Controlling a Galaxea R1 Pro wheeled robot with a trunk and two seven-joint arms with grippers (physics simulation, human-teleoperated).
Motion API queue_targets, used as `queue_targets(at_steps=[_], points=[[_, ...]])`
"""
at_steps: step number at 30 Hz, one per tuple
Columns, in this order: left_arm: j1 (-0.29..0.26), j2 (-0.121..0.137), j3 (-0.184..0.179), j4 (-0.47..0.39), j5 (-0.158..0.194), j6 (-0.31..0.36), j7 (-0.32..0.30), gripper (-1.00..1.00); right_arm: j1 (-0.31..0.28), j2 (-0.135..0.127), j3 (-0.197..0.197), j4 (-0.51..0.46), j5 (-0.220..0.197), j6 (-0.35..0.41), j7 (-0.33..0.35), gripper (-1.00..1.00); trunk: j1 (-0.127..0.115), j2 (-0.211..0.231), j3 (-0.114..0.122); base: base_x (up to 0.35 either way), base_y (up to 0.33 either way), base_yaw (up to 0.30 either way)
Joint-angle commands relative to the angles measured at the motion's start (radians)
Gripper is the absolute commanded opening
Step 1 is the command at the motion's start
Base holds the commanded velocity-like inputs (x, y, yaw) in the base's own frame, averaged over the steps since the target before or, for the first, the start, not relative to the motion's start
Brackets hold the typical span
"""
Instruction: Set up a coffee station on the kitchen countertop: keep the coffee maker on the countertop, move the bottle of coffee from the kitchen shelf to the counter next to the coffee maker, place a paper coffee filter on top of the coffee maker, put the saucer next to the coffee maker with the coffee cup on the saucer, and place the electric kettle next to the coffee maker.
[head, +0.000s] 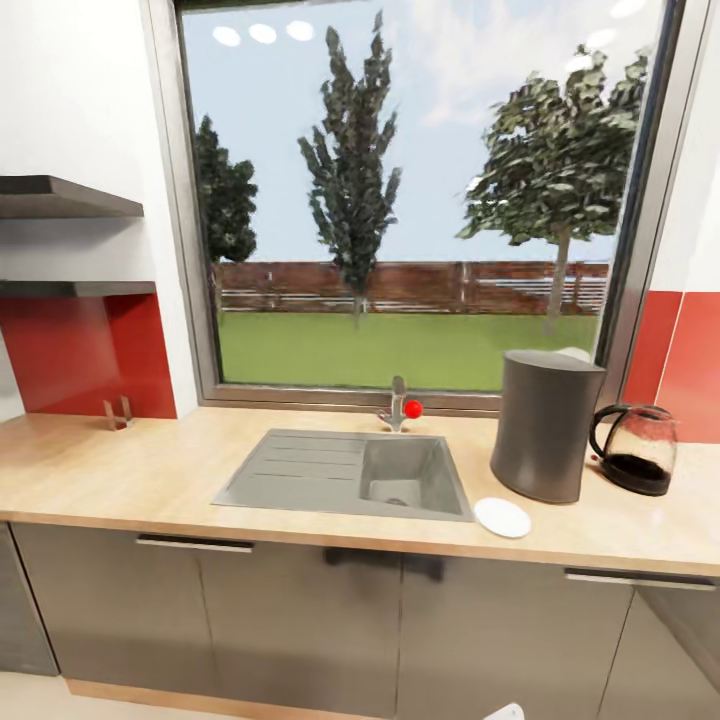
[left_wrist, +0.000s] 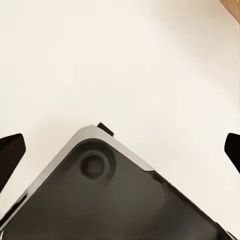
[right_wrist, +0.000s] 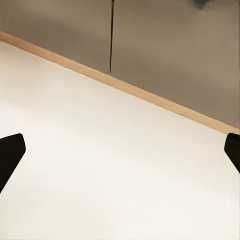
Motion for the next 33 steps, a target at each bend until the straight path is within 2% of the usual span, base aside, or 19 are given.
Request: queue_targets(at_steps=[1, 9, 33], points=[[0.000, 0.000, 0.008, -0.002, 0.000, 0.000, -0.005, 1.00, -0.002, 0.000, 0.006, 0.004, -0.011, -0.006, 0.006, 1.00, 0.000, -0.001, -0.001, 0.000, 0.334, 0.000], [0.000, 0.000, 0.008, -0.001, 0.000, 0.000, -0.005, 1.00, 0.003, 0.003, 0.006, 0.004, -0.011, -0.007, 0.006, 1.00, 0.000, -0.001, -0.001, 0.036, 0.336, 0.000], [0.000, 0.000, 0.008, -0.002, 0.000, 0.000, -0.005, 1.00, 0.005, 0.003, 0.006, 0.004, -0.009, -0.008, 0.006, 1.00, 0.000, -0.001, -0.001, 0.127, 0.337, 0.000]])
